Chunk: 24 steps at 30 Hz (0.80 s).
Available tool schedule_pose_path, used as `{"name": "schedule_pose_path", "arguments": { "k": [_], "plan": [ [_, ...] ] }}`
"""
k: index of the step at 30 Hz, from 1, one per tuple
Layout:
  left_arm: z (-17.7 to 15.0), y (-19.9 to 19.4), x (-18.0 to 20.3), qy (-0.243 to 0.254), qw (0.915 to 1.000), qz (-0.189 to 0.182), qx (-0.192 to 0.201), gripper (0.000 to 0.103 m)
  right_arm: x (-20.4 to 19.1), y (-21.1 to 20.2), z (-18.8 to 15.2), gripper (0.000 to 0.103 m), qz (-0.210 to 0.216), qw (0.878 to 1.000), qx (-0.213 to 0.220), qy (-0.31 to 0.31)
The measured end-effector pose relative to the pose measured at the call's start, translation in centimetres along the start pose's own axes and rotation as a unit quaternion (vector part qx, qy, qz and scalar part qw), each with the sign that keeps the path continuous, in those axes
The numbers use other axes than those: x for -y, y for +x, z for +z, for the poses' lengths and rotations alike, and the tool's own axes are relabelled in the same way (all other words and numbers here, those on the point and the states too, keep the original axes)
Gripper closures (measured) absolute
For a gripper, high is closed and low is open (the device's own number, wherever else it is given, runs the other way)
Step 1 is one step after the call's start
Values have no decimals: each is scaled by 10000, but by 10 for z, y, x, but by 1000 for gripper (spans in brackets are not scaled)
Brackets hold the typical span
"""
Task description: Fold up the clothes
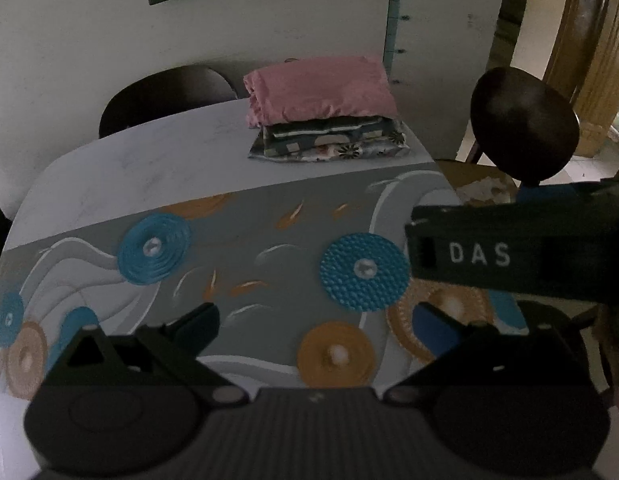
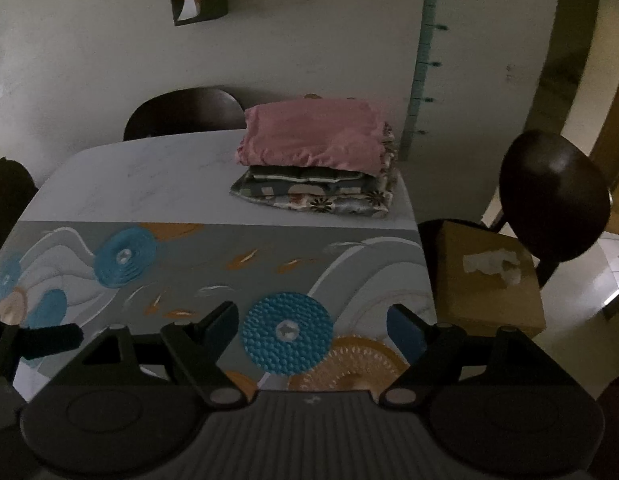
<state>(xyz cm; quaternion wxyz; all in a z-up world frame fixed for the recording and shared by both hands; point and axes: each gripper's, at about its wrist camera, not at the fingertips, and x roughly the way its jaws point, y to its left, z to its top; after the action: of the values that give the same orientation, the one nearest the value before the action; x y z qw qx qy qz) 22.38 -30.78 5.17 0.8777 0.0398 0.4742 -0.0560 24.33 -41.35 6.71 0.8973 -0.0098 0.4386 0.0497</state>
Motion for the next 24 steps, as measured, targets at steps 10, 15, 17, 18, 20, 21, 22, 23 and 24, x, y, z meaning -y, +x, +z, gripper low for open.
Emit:
{"name": "schedule_pose_path", "arguments": {
  "k": [10, 15, 17, 18, 20, 21, 22, 23, 24],
  "plan": [
    [-7, -4, -5, 156, 9998, -75, -61, 0, -9, -11, -6, 22, -169, 9998, 63, -36],
    [-8, -7, -5, 200, 9997, -122, -56, 0, -12, -11, -7, 22, -148, 9999, 67, -36],
    [-9, -8, -4, 244, 9996, -119, -39, 0, -13, -12, -7, 22, -135, 9999, 69, -41],
    [-9, -8, -4, 270, 9996, -110, -48, 0, -13, -12, -7, 22, -128, 9999, 70, -44],
    [-10, -8, -2, 291, 9995, -74, -48, 0, -14, -12, -7, 22, -119, 9999, 74, -51],
    [-10, -8, -2, 288, 9995, -85, -52, 0, -14, -11, -6, 22, -119, 9999, 79, -54],
    [-10, -8, -2, 276, 9996, -97, -61, 0, -15, -11, -6, 22, -117, 9999, 83, -54],
    [-10, -8, -1, 265, 9996, -97, -67, 0, -15, -11, -6, 22, -114, 9999, 83, -50],
    [-10, -9, -1, 262, 9996, -96, -64, 0, -14, -11, -6, 22, -112, 9999, 81, -45]
  ]
}}
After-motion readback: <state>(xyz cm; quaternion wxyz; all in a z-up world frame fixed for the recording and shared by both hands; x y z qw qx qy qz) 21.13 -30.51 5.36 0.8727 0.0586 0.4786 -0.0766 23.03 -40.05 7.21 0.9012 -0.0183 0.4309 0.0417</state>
